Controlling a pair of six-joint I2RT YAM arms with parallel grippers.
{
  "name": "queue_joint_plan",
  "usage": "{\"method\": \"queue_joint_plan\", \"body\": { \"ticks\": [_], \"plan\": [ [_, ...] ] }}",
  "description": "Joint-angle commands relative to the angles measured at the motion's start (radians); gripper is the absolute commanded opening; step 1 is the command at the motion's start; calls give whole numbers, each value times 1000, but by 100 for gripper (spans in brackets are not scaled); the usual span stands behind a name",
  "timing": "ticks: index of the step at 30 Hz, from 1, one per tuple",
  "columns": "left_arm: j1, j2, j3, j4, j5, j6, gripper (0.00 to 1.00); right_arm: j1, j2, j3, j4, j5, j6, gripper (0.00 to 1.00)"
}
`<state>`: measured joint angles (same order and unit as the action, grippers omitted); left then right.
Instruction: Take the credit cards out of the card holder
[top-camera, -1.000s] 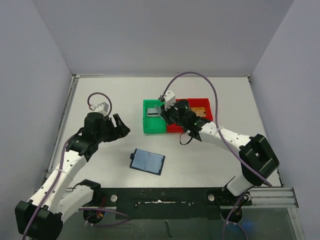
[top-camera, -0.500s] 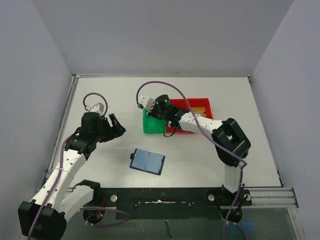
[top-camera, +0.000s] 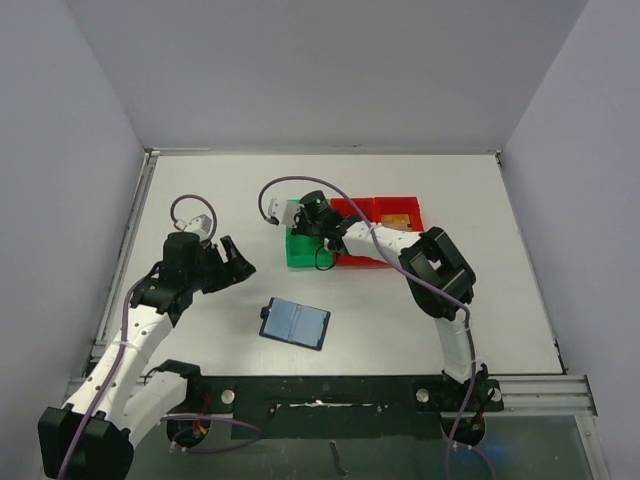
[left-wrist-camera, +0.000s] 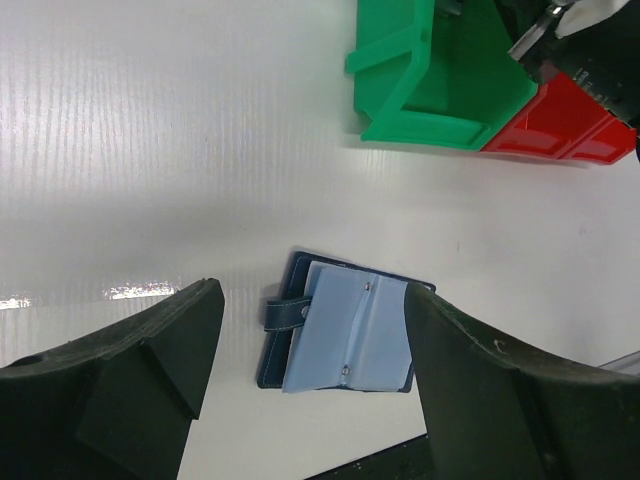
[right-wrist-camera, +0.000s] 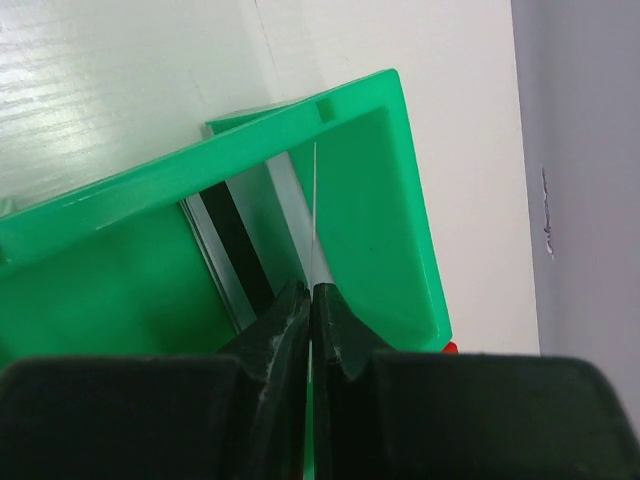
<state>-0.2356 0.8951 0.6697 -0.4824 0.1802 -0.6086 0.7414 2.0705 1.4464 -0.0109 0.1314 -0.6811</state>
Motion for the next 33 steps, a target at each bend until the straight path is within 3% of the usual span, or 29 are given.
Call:
{"method": "queue_joint_plan", "body": {
  "ticks": [1,8,12,16,27,33],
  "plan": [
    [12,-22,8,37,27,13,73,11,32,72,-3,62,-75,0],
    [15,-21,5,35,33,15,73,20,53,83,-9,91,-95,15],
    [16,-16,5,34,38,16,73,23,43,82,-15,72,-78,32],
    [17,-13,4,34,41,16,73,21,36,86,-21,65,-51,38],
    [16,6,-7,48,77,8,73,9,19,99,-18,64,24,43],
    [16,34,-9,63,146,3,73,-1,-93,68,30,38,216,46]
  ]
}}
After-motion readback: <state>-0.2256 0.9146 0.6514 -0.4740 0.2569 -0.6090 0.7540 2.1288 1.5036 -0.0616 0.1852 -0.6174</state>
